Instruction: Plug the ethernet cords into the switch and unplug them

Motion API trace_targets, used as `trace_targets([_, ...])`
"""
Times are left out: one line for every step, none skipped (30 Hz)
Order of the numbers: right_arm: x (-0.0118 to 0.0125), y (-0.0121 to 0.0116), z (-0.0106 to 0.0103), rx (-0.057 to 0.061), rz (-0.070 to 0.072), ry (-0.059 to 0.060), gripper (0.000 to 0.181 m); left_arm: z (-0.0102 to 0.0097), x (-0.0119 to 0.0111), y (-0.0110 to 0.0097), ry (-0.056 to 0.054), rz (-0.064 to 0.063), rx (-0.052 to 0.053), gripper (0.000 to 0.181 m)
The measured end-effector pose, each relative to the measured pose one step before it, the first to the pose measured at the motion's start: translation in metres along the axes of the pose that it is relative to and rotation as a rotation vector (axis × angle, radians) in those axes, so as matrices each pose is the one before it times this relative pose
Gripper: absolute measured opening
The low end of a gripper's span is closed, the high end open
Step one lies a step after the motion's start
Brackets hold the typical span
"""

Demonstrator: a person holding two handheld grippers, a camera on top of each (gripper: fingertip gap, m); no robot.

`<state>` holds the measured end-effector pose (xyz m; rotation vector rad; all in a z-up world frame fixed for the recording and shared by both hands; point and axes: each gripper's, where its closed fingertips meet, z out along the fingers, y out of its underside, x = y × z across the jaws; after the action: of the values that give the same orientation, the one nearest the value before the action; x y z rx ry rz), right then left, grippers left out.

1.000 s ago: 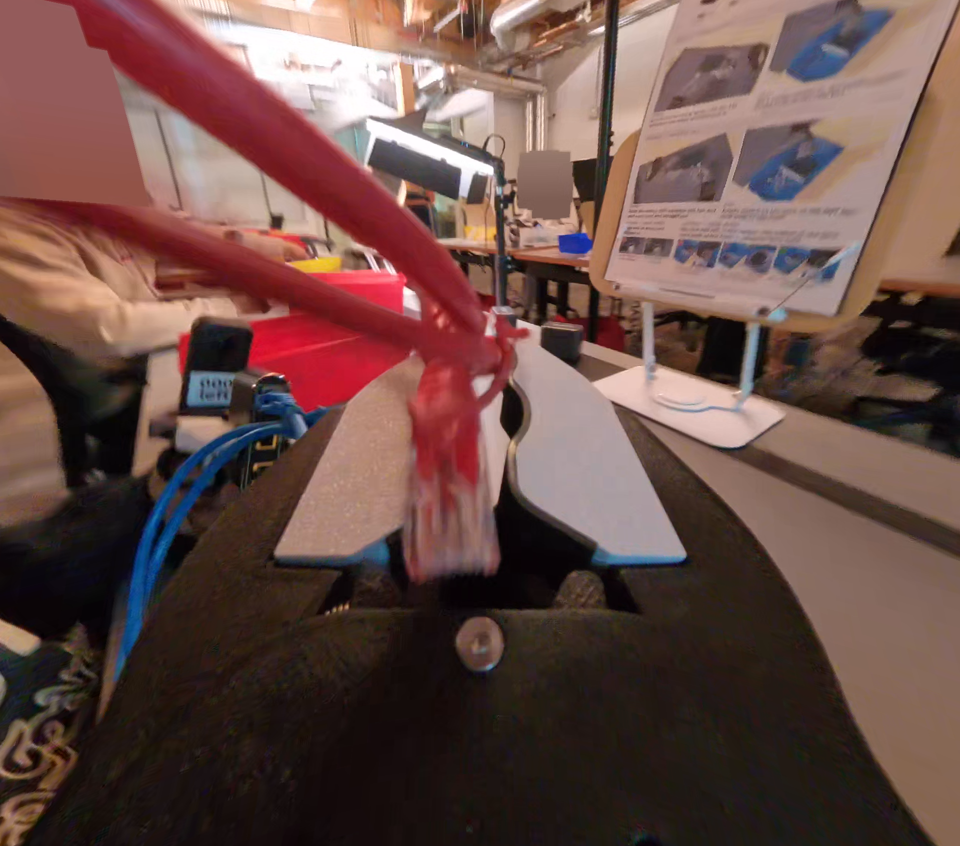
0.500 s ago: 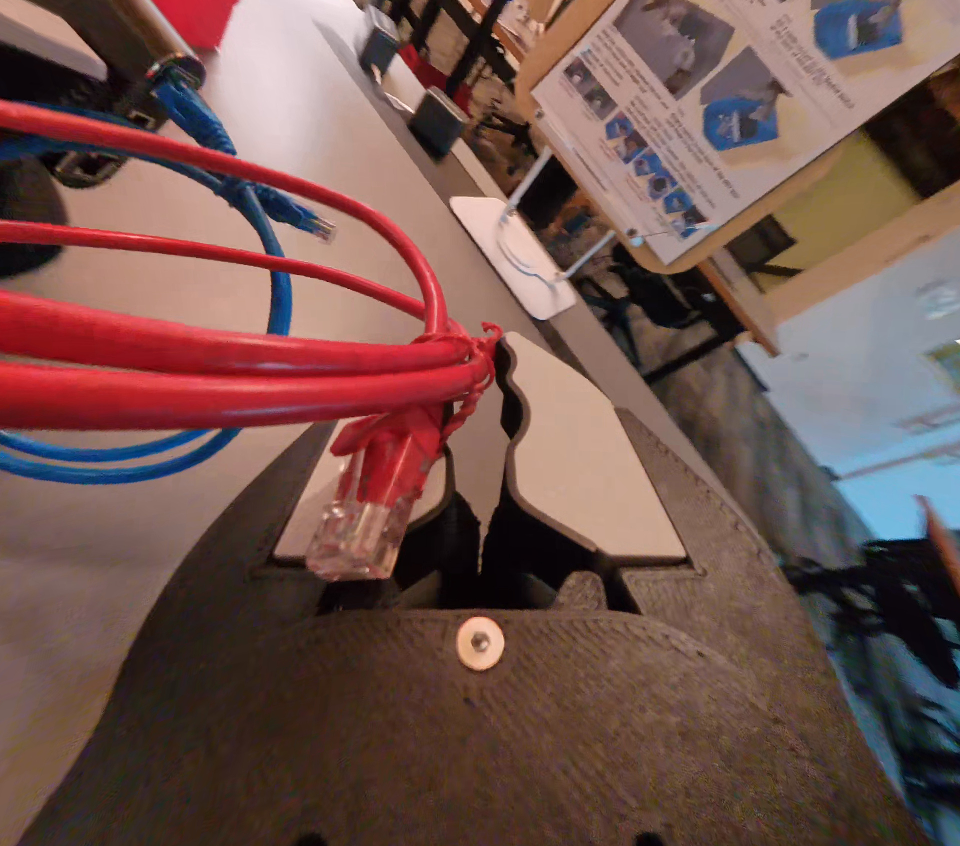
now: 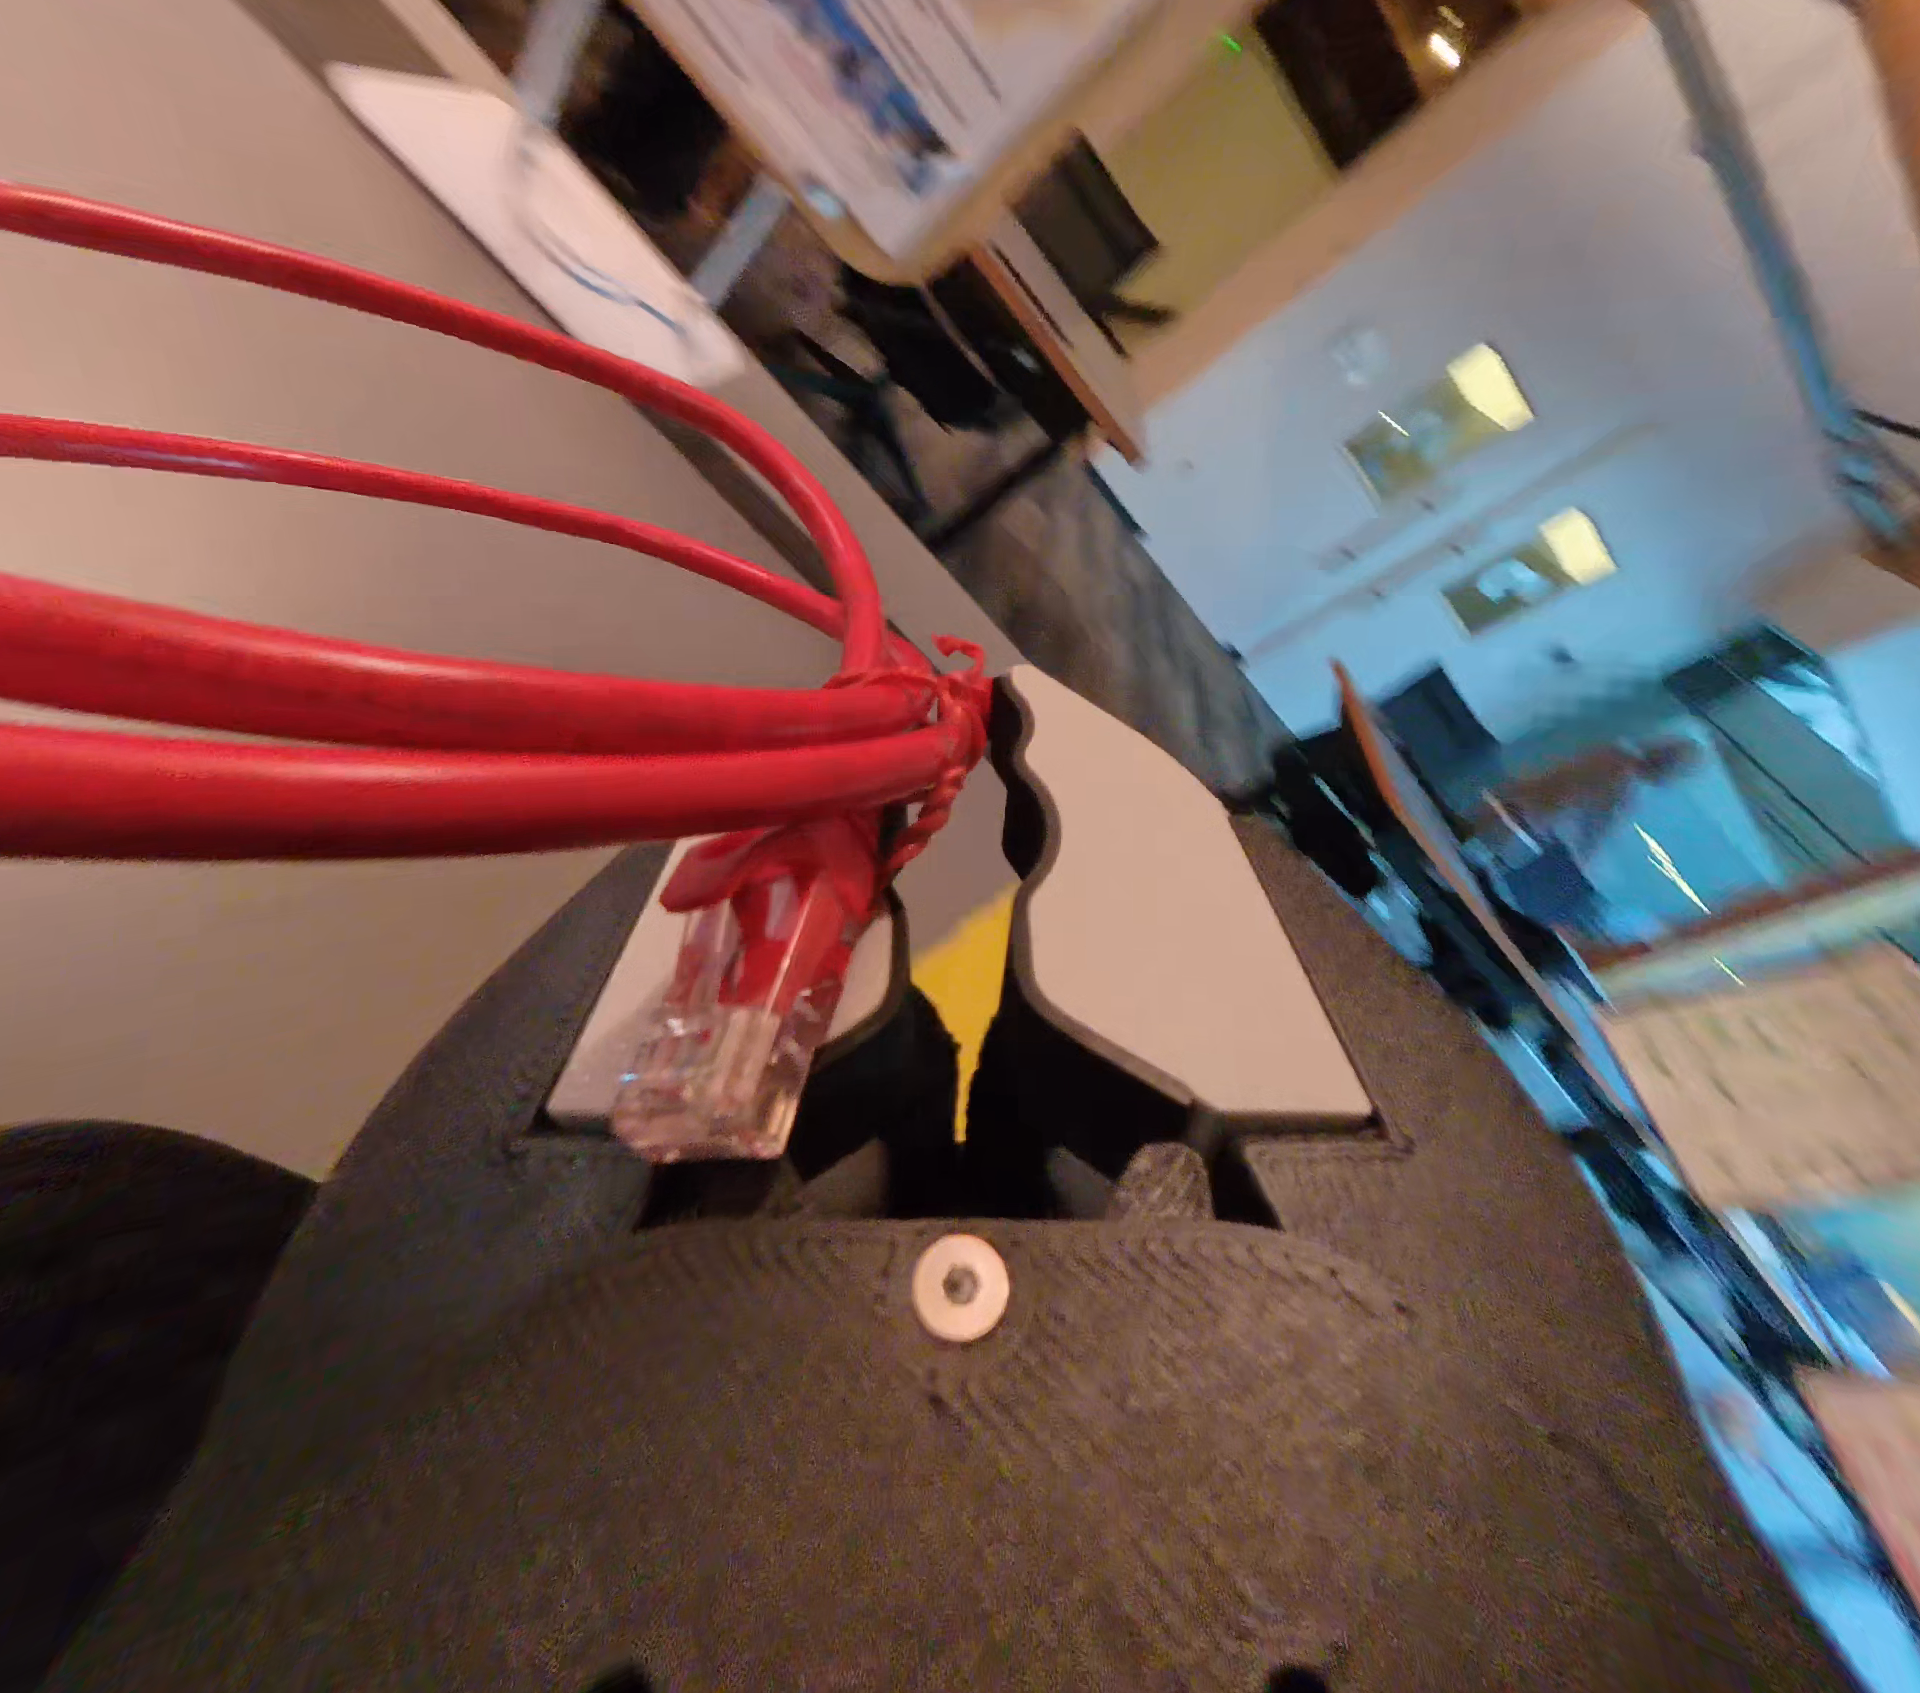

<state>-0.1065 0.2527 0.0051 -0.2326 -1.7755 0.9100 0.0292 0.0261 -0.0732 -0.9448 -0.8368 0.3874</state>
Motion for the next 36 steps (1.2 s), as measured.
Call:
trace_targets([0.01978,0.01392,-0.00629,-0.0531,0.0009,0.0686,0.013,0.0003,0.00041,0.0006,0.0008,0.003,-0.0036,0.026])
trace_targets([0.01907,0.01507,-0.00579,-0.0556,0.0036,0.0643,0.012,0.0003,0.00051,0.0009,0.0012,0.004,-0.0051,0.026])
trace_targets([0.01792,0.01588,-0.00475,-0.0562,0.0014,0.0558,0.012,0.00057,0.00059,0.00108,0.0005,0.006,-0.0069,0.025])
trace_targets([0.01684,0.01679,-0.00376,-0.0567,0.0003,0.0501,0.012,0.00041,0.00049,0.0011,-0.0004,0.0076,-0.007,0.025])
trace_targets([0.01574,0.01774,-0.00269,-0.058,0.002,0.0433,0.013,0.00054,0.00038,0.00103,-0.0013,0.0078,-0.0056,0.026])
trace_targets([0.01367,0.01898,-0.00133,-0.0632,0.0015,0.0311,0.013,0.00037,0.00019,0.00089,-0.0018,0.0064,-0.0051,0.026])
trace_targets([0.01228,0.01972,-0.00044,-0.066,0.0009,0.0256,0.013,0.00034,0.00036,0.0008,0.0001,0.0041,-0.0047,0.026])
trace_targets([0.01113,0.01975,0.00023,-0.0651,-0.0015,0.0217,0.013,0.0002,0.00027,0.00033,0.0003,0.0025,-0.0019,0.026])
trace_targets([0.01025,0.01916,0.00079,-0.0605,0.0016,0.0209,0.012,-0.00002,-0.00002,0.00006,-0.0005,0.0012,-0.0001,0.026])
trace_targets([0.00826,0.01812,0.00137,-0.055,0.0048,0.0103,0.012,-0.00003,0.00001,-0.0001,0.0002,-0.0006,0.0004,0.026])
trace_targets([0.00498,0.01649,0.00193,-0.0467,0.0027,-0.0071,0.012,0.0001,-0.00014,0.00011,0.0001,-0.0019,-0.0007,0.026])
trace_targets([0.00217,0.01456,0.00254,-0.038,0.0012,-0.0197,0.013,0.00005,0.00001,0.00022,0.0008,-0.0011,-0.0011,0.026])
trace_targets([0.00042,0.01253,0.00359,-0.0306,0.0081,-0.0238,0.013,0.00006,0.00019,0.00001,0.001,0.0007,-0.0004,0.026])
trace_targets([-0.0005,0.01062,0.00512,-0.024,0.0137,-0.0241,0.01,0.00002,0.00012,0.00011,0.0,0.0016,-0.0007,0.026])
trace_targets([0.00003,0.00862,0.00653,-0.0179,0.0119,-0.0147,0.012,0.00011,0.00011,0.00023,-0.0002,0.0014,-0.0012,0.026])
trace_targets([-0.00079,0.00758,0.00745,-0.0186,0.0082,-0.0135,0.012,0.00006,0.00008,0.00021,0.0002,0.0011,-0.0008,0.026])
trace_targets([-0.00299,0.00903,0.00747,-0.0379,0.0032,-0.0245,0.012,-0.00003,0.00013,0.00007,0.0005,0.001,-0.0001,0.026])
trace_targets([-0.00287,0.01106,0.00543,-0.0638,-0.008,-0.0214,0.013,0.00002,0.00007,-0.00007,0.0006,0.0006,-0.0001,0.026])
trace_targets([-0.00115,0.01019,0.0025,-0.0656,-0.0193,-0.006,0.012,0.00008,-0.00016,-0.00004,0.0,-0.0005,-0.0002,0.026])
trace_targets([-0.00277,0.00731,-0.00035,-0.0461,-0.0214,-0.0172,0.013,0.00001,-0.0003,0.00001,-0.0006,-0.0016,0.0004,0.026])
trace_targets([-0.00592,0.00513,-0.00231,-0.0298,-0.0201,-0.0422,0.013,0.00004,-0.00028,-0.00011,-0.0001,-0.0022,0.0002,0.026])
trace_targets([-0.00848,0.00337,-0.003,-0.0206,-0.0213,-0.0627,0.013,0.00014,-0.00063,0.00004,-0.0007,-0.0032,-0.0001,0.026])
trace_targets([-0.00812,0.0021,-0.00253,-0.0252,-0.0353,-0.0648,0.013,0.0002,-0.00124,0.00028,-0.0029,-0.0063,-0.0004,0.026])
trace_targets([-0.0053,0.00155,-0.00137,-0.0459,-0.0672,-0.0578,0.013,0.00016,-0.0015,0.00022,-0.0029,-0.0103,-0.0003,0.026])
trace_targets([-0.00056,0.00082,-0.00087,-0.0617,-0.0806,-0.0436,0.013,-0.00019,-0.00073,0.00001,0.0001,-0.0096,0.0008,0.026])
trace_targets([0.00233,0.00045,-0.00078,-0.069,-0.0715,-0.0445,0.013,-0.00051,0.00061,-0.00079,0.0045,-0.0028,0.0043,0.026])
trace_targets([0.00519,-0.00103,-0.00021,-0.0651,-0.0697,-0.0384,0.013,-0.00033,0.00095,-0.00081,0.0042,0.0028,0.0051,0.026])
trace_targets([0.00682,-0.00347,0.00133,-0.0496,-0.079,-0.0253,0.012,-0.00002,0.00072,-0.00028,0.002,0.0031,0.0011,0.026])
trace_targets([0.00449,-0.00451,0.00329,-0.044,-0.0906,-0.0314,0.013,0.00018,0.00059,0.00032,0.0021,0.0024,-0.0031,0.026])
trace_targets([0.00156,-0.00484,0.00477,-0.0365,-0.0901,-0.0373,0.013,0.00035,0.00049,0.00078,0.0017,0.0033,-0.0049,0.026])
trace_targets([0.00046,-0.00394,0.00524,-0.0392,-0.0637,-0.0394,0.012,0.00056,0.00019,0.00097,-0.0004,0.0037,-0.0057,0.026])
trace_targets([0.00002,-0.00265,0.00511,-0.0454,-0.0374,-0.0435,0.012,0.00039,-0.00025,0.00087,-0.0021,0.0028,-0.0048,0.026])
trace_targets([0.00064,-0.00242,0.00461,-0.043,-0.0237,-0.0383,0.012,0.00023,-0.00033,0.00044,-0.002,0.0009,-0.0024,0.026])
trace_targets([0.00267,-0.003,0.0039,-0.0348,-0.0129,-0.0274,0.012,0.00013,-0.00009,0.00004,0.0006,-0.0019,-0.0002,0.026])
trace_targets([0.00491,-0.00369,0.00298,-0.0249,-0.0064,-0.0138,0.012,-0.00013,-0.00007,-0.00018,0.0018,-0.0038,0.0013,0.026])
trace_targets([0.00609,-0.0047,0.00214,-0.0127,-0.003,-0.0043,0.012,-0.00015,-0.00015,-0.00031,0.0014,-0.0043,0.0019,0.026])
